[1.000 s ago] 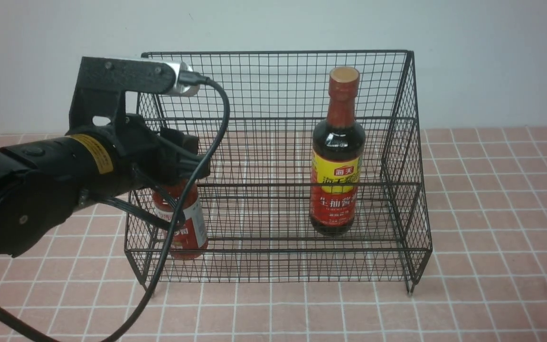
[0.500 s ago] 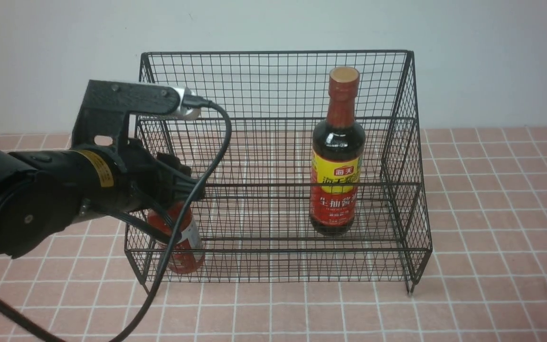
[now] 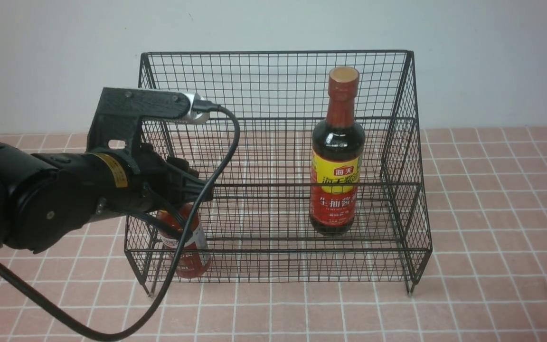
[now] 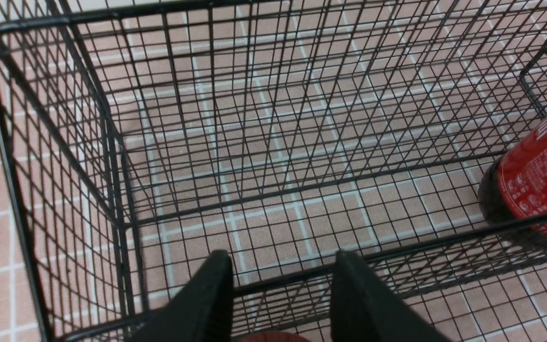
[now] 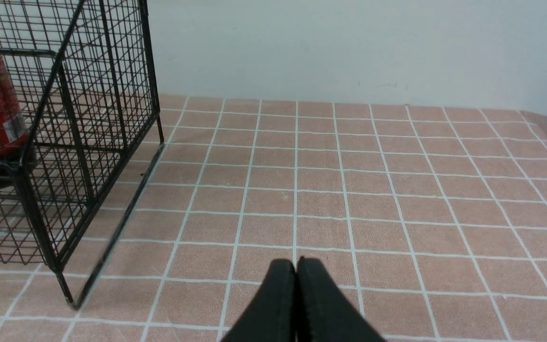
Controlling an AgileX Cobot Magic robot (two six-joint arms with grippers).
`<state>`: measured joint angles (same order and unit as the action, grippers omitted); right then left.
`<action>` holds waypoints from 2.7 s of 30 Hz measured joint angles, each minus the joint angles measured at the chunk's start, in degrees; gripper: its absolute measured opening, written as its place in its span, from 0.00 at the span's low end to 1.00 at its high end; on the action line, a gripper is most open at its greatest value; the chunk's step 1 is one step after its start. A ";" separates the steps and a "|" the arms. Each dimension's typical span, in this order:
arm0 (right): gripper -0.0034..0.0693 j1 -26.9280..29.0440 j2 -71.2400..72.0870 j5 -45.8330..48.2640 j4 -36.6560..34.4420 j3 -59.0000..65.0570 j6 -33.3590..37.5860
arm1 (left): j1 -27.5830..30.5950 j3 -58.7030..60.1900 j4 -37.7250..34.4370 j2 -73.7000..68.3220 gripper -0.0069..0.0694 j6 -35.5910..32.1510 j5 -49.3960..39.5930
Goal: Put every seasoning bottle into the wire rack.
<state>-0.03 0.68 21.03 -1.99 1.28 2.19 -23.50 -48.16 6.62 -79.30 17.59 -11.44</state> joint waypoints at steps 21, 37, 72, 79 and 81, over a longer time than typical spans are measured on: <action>0.03 0.00 0.00 0.00 0.00 0.00 0.00 | -0.07 0.00 0.18 28.80 0.20 -5.81 -11.68; 0.03 0.00 0.00 0.00 0.00 0.00 -0.20 | -0.07 -0.11 1.99 58.21 0.08 -6.35 -18.11; 0.03 0.00 0.00 0.11 -0.04 0.00 -0.39 | 16.43 49.48 -8.46 80.10 0.08 -25.81 -10.80; 0.03 0.00 0.00 0.11 -0.04 0.00 -0.39 | 16.43 49.59 -8.46 80.10 0.08 -25.81 -10.51; 0.03 0.00 0.00 0.11 -0.04 0.00 -0.39 | 16.43 49.59 -8.46 80.10 0.08 -25.81 -10.51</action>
<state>-0.03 0.68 21.14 -2.04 1.28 1.80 -7.07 1.43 -1.84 0.80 -8.23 -21.95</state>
